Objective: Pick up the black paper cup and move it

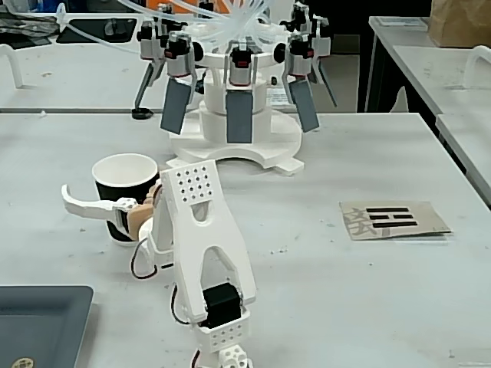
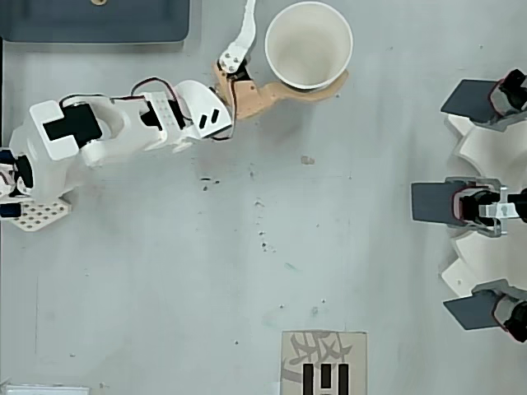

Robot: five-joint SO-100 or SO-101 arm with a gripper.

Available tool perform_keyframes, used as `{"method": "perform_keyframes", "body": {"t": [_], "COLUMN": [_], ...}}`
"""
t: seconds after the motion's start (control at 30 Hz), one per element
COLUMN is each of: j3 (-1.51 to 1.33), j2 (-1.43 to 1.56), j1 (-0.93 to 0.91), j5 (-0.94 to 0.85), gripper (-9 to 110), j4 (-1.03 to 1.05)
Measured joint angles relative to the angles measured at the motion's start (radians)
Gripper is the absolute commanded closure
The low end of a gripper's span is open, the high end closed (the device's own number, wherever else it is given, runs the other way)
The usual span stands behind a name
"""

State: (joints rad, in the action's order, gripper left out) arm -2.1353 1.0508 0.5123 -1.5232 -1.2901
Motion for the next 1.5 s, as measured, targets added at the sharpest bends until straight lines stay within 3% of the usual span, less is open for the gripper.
{"method": "perform_keyframes", "body": {"t": [0.83, 1.13, 1.5], "j3": [0.0, -0.026, -0.233], "j2": [0.0, 0.012, 0.265], "j1": [0.0, 0.0, 0.0], "j5": [0.003, 0.003, 0.003], "gripper": [93, 93, 91], "j4": [0.0, -0.003, -0.032]}}
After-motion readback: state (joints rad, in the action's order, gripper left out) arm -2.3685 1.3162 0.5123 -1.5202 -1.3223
